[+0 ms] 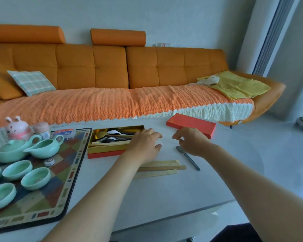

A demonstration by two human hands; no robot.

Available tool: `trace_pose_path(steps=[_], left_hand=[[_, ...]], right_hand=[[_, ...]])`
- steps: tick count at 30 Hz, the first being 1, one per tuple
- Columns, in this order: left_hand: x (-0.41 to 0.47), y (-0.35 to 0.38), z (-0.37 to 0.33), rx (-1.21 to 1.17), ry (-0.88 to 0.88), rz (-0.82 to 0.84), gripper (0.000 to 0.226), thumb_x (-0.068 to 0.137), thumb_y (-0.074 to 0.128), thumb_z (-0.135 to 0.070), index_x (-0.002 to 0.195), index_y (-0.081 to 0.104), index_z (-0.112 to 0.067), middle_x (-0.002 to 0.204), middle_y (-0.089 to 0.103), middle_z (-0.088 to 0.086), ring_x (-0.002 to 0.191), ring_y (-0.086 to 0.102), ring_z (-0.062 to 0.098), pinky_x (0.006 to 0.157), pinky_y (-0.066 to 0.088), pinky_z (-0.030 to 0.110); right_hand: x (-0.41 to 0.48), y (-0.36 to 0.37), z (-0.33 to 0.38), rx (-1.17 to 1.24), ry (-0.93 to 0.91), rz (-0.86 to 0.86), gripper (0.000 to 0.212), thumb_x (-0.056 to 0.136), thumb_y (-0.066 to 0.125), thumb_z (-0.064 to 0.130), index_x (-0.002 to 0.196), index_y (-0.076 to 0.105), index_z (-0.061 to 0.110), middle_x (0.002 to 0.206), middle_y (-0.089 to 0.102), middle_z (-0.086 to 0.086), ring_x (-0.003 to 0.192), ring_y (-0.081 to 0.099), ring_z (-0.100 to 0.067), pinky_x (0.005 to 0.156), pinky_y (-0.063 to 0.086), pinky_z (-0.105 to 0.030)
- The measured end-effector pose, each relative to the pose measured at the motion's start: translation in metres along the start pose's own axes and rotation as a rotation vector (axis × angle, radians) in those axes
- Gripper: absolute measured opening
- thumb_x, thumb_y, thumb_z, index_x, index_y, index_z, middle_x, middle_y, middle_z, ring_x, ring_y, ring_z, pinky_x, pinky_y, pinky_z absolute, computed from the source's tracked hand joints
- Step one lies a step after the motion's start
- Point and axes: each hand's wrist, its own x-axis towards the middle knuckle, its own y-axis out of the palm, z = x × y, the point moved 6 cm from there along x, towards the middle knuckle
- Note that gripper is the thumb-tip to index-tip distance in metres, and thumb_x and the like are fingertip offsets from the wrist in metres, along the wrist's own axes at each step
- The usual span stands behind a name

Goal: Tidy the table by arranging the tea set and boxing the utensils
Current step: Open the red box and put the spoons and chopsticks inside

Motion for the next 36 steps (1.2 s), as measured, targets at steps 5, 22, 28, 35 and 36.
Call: trace_pose_path(steps=[5,22,28,35,36], left_hand=[[0.010,0.020,-0.042,0.010,0.096,0.093,0.046,0.099,0.046,-0.035,0.143,0.044,-0.022,0.143,0.045,0.000,0.131,0.041,0.021,0.107,0.031,0.039],[0.013,0.041,-0.041,-0.029,0.016,0.163,0.027,0.094,0.055,-0.023,0.116,0.072,-0.024,0.115,0.062,0.001,0.103,0.058,0.025,0.084,0.051,0.035],[0.013,0.034,-0.037,0.050,-0.057,0.196,0.033,0.088,0.054,-0.022,0.118,0.067,-0.018,0.121,0.061,0.005,0.105,0.058,0.026,0.087,0.053,0.036],[0.013,0.029,-0.050,-0.080,0.003,0.116,0.034,0.095,0.054,-0.035,0.127,0.060,-0.024,0.121,0.064,0.000,0.104,0.059,0.020,0.082,0.049,0.032],[0.012,0.027,-0.049,-0.117,-0.005,0.094,0.033,0.094,0.057,-0.033,0.126,0.060,-0.024,0.119,0.064,-0.001,0.102,0.059,0.019,0.081,0.050,0.031]], right_hand=[[-0.024,0.005,-0.033,-0.132,0.073,0.154,0.037,0.092,0.056,0.039,0.126,0.064,0.026,0.123,0.062,0.008,0.111,0.058,-0.014,0.089,0.048,-0.028],[-0.021,0.012,-0.021,0.065,0.032,0.185,0.043,0.090,0.053,0.008,0.127,0.063,0.026,0.125,0.057,0.003,0.108,0.056,-0.016,0.091,0.049,-0.029],[-0.017,0.020,-0.026,-0.139,0.009,0.159,0.046,0.089,0.052,0.003,0.124,0.066,0.031,0.123,0.060,0.004,0.118,0.051,-0.018,0.094,0.048,-0.032],[-0.014,0.021,-0.015,-0.104,-0.056,0.116,0.030,0.095,0.057,0.012,0.113,0.072,0.031,0.107,0.068,0.010,0.099,0.056,-0.013,0.078,0.039,-0.024],[-0.014,0.019,-0.014,-0.054,-0.054,0.113,0.027,0.095,0.058,0.013,0.112,0.073,0.029,0.107,0.068,0.009,0.095,0.057,-0.011,0.077,0.042,-0.022]])
